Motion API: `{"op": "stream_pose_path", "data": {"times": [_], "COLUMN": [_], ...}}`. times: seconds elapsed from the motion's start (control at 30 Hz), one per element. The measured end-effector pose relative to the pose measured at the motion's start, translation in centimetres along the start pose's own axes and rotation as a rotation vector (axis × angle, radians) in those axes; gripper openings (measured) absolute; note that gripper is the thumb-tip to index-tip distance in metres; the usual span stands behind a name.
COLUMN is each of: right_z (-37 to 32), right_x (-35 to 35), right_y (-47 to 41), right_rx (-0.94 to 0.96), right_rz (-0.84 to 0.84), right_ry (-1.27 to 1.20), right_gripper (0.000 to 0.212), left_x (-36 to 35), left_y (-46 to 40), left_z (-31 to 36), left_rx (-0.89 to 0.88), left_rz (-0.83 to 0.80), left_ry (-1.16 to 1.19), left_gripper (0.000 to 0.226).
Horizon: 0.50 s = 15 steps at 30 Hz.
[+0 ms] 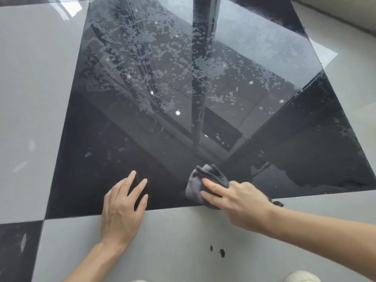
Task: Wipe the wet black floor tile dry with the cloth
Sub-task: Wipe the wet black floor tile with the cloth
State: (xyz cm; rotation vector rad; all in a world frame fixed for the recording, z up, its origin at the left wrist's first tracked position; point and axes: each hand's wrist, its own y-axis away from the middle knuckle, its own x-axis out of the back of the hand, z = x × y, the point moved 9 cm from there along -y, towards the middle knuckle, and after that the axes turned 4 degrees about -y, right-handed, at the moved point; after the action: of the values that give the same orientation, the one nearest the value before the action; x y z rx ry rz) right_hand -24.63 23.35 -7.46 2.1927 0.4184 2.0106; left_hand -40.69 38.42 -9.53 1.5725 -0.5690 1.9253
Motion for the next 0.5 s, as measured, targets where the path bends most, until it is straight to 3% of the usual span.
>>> {"op": "stream_pose_path", "data": {"times": [0.2,0.5], "right_z": [-3.8,3.4], "right_x": [-1.3,-1.1], "right_y": [-2.8,5.5], "right_rx": [-0.142,-0.316], "right_rz": [-0.047,0.112], "right_ry": [-0.136,-0.069], "right_gripper": [0.063,0.075], "left_x": [0.4,0.2], "left_y": [-0.2,-1.2], "left_z": [0.5,2.2], "left_rx": [-0.005,-0.058], "left_rz": [0.042,0.136], "left_ry": [-0.024,-0.092], "left_gripper": [0.049,0.047]}}
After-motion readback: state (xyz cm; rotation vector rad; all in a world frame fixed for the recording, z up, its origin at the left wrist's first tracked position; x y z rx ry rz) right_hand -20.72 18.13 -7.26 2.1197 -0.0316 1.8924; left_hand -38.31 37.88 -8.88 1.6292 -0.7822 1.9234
